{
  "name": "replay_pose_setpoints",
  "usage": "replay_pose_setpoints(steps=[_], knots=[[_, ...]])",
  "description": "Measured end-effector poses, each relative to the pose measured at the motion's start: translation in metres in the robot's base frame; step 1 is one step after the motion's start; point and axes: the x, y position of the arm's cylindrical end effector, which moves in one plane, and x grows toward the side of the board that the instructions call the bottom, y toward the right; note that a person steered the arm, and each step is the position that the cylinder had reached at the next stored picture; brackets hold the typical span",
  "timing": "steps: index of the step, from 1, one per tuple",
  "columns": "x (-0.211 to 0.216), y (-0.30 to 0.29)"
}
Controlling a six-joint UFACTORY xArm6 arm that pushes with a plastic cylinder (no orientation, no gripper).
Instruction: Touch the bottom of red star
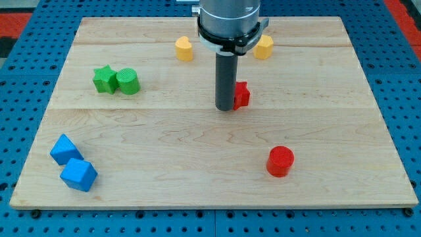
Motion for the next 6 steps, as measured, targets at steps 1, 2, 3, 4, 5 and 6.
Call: replay_pose_setpoints(steps=[1,2,3,4,5,6], knots=[[0.051,-0.007],[0.043,0.026],[0.016,0.026],[0.008,0.006],[0.010,-0.022],[-0.003,-0.100]])
